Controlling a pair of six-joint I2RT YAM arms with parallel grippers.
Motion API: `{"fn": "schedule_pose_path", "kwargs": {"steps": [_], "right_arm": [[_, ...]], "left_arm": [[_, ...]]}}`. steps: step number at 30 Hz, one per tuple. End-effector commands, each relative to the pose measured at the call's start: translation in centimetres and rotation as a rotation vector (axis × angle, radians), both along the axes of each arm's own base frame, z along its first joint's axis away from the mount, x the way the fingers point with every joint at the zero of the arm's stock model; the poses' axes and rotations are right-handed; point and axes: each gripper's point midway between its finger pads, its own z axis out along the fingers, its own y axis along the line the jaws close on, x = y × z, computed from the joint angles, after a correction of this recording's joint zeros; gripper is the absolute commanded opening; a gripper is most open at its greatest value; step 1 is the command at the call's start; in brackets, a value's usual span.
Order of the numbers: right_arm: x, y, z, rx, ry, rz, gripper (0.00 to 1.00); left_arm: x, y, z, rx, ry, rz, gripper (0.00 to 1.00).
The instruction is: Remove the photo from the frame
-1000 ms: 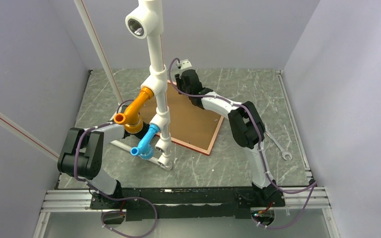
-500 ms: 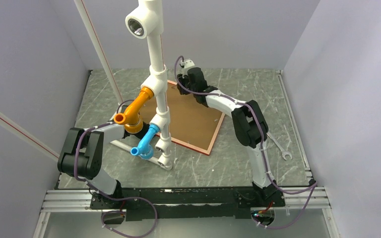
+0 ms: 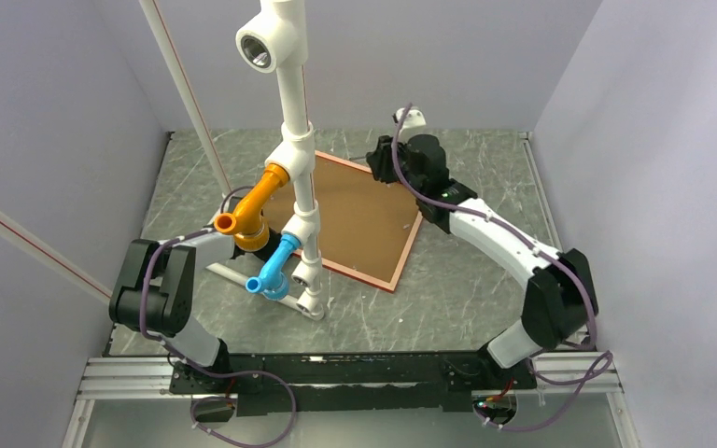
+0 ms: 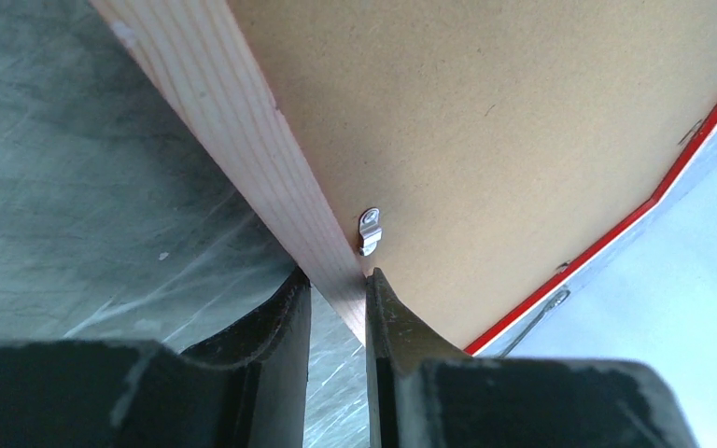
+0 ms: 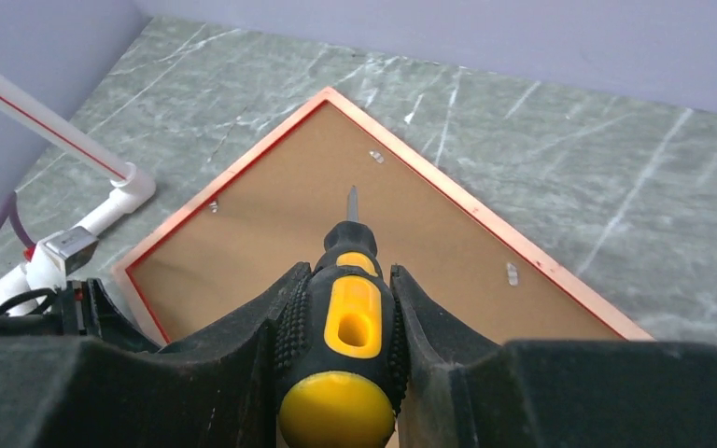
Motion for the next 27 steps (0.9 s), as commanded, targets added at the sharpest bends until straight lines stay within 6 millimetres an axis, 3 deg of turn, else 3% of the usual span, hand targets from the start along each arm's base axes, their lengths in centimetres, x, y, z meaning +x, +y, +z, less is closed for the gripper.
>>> {"fn": "schedule_pose_path", "kwargs": {"steps": [1,6,12,15,17,23,27], "right_arm": [[-1.0,-2.2,-1.6,0.003,0.024,-0.085,0.0],[-2.9,-2.7,-2.3,0.019,0.055,-0.07,0.0],[-4.2,-3.8,-1.7,0.007,0.042,-0.076,0.0],[-4.5,-4.4,-1.6,-0.007,0.027,-0.087,0.0],[-4.6,-4.7,-1.6,-0.012,0.018,-0.095,0.0],[-3.9,-4.6,-2.2,-0.03,0.021,-0.102,0.0],[-3.6,-4.4,-2.2,-0.023,0.011,-0.098,0.0]], "left_arm": [[-1.3,1.6,-3.0,0.193,0.043,-0.096,0.19],[-0.6,0.3,-3.1,0.288,-0.025,-0.289,0.24],[-0.5,-2.4,-3.6,0.261,-0.093,-0.548,0.19],[-0.7,-2.5,-3.6,0.299,-0.114,-0.634,0.17],[-0.5,-2.4,-3.6,0.318,-0.106,-0.697,0.1],[1.5,-2.2,-2.7,0.386,-0.122,-0.923,0.04],[2.3,0.0,-3.1,0.507,-0.06,-1.038,0.01]]}}
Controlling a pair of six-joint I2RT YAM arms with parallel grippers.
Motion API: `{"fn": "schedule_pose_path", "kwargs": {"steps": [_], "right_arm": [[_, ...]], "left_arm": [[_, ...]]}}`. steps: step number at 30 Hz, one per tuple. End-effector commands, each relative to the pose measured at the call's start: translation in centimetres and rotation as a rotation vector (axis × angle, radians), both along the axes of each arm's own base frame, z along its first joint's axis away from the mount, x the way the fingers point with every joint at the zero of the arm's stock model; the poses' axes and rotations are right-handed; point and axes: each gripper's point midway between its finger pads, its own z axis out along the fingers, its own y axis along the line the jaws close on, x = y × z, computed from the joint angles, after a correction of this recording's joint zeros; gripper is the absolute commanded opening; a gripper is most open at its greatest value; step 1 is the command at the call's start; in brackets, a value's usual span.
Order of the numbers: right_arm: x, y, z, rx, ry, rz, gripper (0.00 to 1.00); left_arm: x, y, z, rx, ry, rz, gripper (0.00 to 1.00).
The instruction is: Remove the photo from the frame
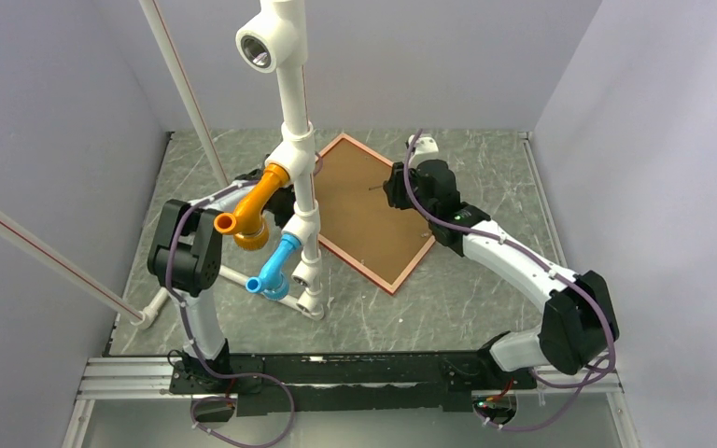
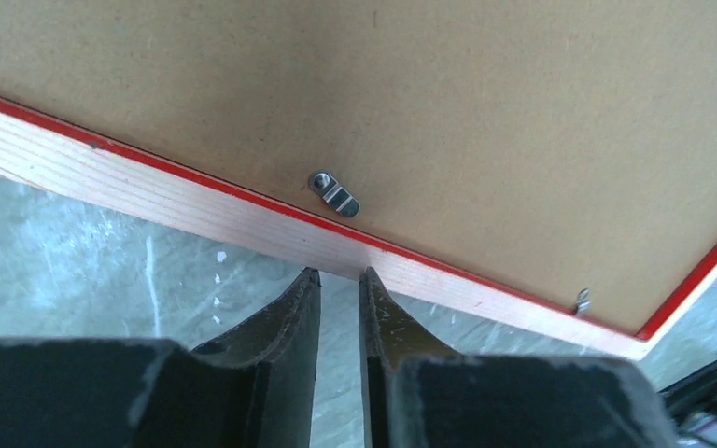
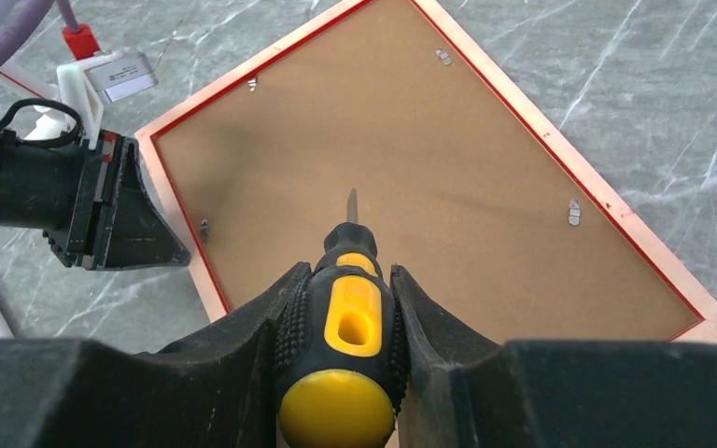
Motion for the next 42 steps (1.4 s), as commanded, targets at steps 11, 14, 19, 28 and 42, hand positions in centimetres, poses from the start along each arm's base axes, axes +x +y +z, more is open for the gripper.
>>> {"fn": "schedule_pose_path", "kwargs": {"steps": [11,14,19,28,42], "right_arm": [[0.5,0.9,1.2,0.06,-0.067,0.034,0.0],[0.3,0.7,1.0,0.063,-0.067,0.033,0.0],[-0.1,0.6,1.0,0.074,-0.072,0.039,0.0],[-1.7,1.1,3.6,0.155,-0.109,0.092,0.0],[-2.3,0.4,3.9,0.16,-0.125,0.078,0.0]], "left_arm": [[-1.0,3.3,3.3,0.197,-0.202,-0.057,0.53],[-0.7,1.9,6.6,0.047,-0.249,0.07,0.71],[1.0,-0.1,8.4,-0.184,-0.192,0.355,0.82],[-0.1,-2.0,4.2,-0.227,0.028,0.745,0.82],[-1.3,-1.4,-0.6,-0.008,0.178,0.898,0.61]]}}
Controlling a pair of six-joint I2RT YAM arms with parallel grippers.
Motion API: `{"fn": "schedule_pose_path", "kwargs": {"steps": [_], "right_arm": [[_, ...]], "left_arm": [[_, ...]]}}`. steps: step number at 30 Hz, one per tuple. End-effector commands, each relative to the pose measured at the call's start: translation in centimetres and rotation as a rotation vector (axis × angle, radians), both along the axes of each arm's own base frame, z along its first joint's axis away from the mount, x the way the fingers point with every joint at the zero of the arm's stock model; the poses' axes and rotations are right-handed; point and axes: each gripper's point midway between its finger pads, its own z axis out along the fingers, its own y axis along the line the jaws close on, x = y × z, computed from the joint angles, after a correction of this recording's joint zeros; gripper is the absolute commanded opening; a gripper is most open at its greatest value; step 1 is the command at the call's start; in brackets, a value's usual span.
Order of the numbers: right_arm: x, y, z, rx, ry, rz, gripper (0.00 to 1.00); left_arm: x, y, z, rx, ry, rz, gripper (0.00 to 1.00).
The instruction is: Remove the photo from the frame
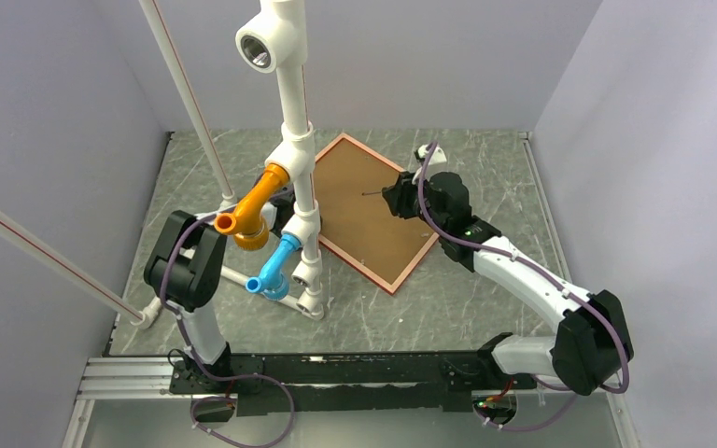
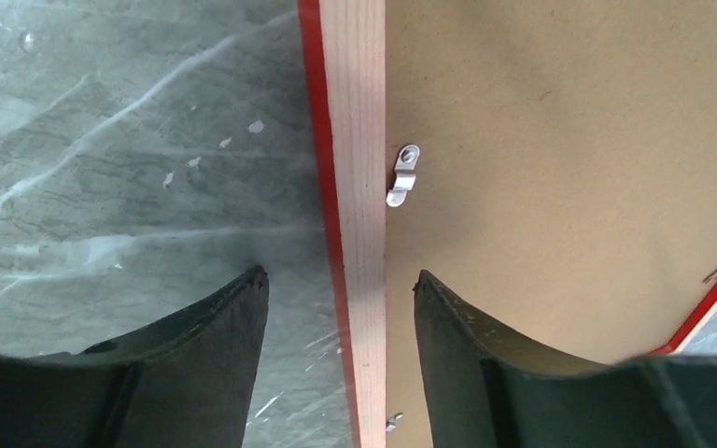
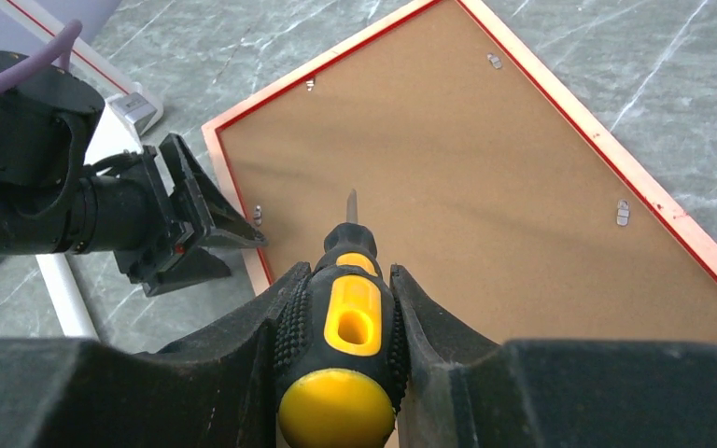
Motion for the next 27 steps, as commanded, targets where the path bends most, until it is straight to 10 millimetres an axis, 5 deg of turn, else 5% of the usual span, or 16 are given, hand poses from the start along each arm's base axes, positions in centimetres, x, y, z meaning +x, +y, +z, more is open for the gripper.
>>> {"fn": "schedule_pose_path", "kwargs": {"steps": [1,11,20,27], "right_arm": [[0.2,0.1,3.1,0.064,-0.087,-0.004,0.0],[0.6,0.2,2.4,0.054,-0.072,-0.005,0.0],[1.5,1.7,1.2,0.07,-0.035,0.026,0.0],[3.5,3.7,-0.1,0.076,0.011,0.052,0.0]], "left_arm": [[-0.3,0.5,-0.6,0.056,0.046,0.065,0.6],[-0.4,1.1,-1.3,0.168,0.034,-0.064,0.19],[-0.6,1.5,-2.3,0.228,0.006,-0.506,0.01],[-0.4,1.1,-1.6,0.217,-0.083,-0.715,0.0]]}}
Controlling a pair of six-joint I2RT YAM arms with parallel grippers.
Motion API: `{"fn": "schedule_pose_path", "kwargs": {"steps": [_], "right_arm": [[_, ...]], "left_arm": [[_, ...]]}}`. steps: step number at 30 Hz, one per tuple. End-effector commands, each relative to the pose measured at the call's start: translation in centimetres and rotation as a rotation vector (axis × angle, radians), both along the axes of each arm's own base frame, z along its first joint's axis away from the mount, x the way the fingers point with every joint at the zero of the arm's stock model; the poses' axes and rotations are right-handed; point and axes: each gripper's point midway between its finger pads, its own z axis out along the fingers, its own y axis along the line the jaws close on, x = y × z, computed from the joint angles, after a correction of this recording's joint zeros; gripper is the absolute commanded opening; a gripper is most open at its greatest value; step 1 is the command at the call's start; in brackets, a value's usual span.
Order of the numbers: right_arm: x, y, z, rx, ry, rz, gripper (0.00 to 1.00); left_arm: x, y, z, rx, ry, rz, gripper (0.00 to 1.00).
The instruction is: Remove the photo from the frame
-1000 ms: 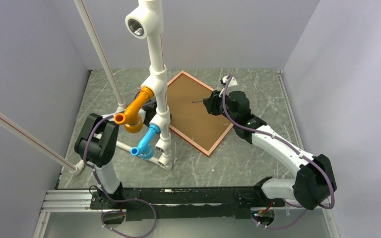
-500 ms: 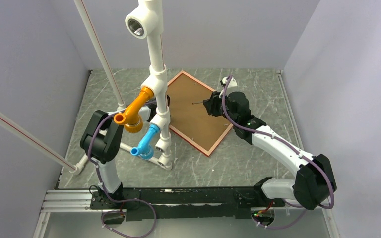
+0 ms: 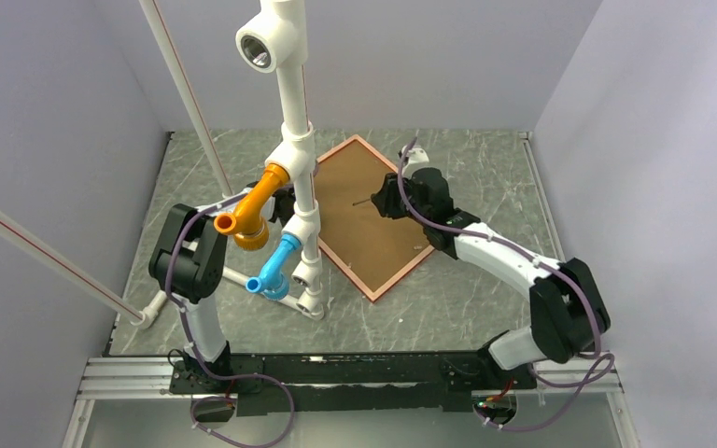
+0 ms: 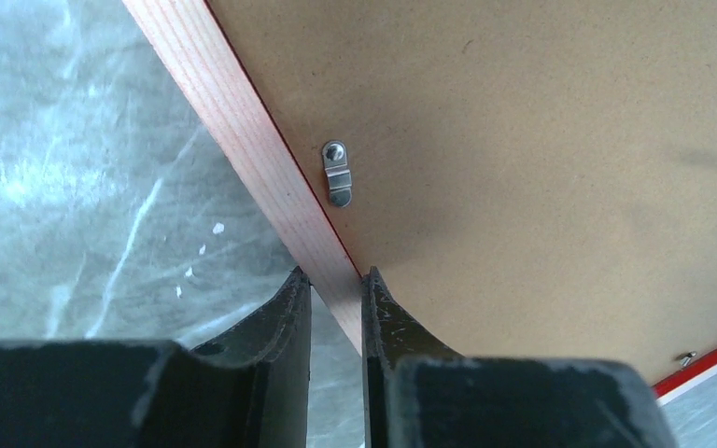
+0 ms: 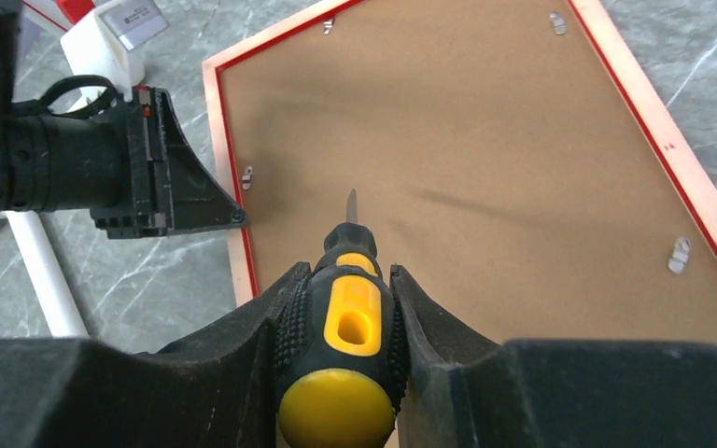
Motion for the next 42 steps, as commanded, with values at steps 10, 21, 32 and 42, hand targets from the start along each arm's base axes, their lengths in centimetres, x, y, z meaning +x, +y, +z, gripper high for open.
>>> {"fn": "schedule_pose_path", "kwargs": {"steps": [10,21,32,42], "right_arm": [[6.7,4.0,2.5,0.054,-0.083,0.003,0.0],[14.0,6.9,0.8,-0.008,-0.091,-0.036,0.0],[15.4,8.4,-1.2,-0.041,-0.09,-0.035,0.0],[16.6,9.0,-2.8,-0.105,-0.094,-0.055,0.0]], "left_arm": [[-2.1,-1.3,-1.9,0.012,-0.055,-0.458,0.0],[-2.8,-1.6,-2.2,0.015,-0.012,-0.422,0.0],[-2.3,-1.6,-2.0,0.026,0.008,-0.404,0.0],[-2.3,-1.4,-2.0,0.036,0.008,-0.393,0.0]]}}
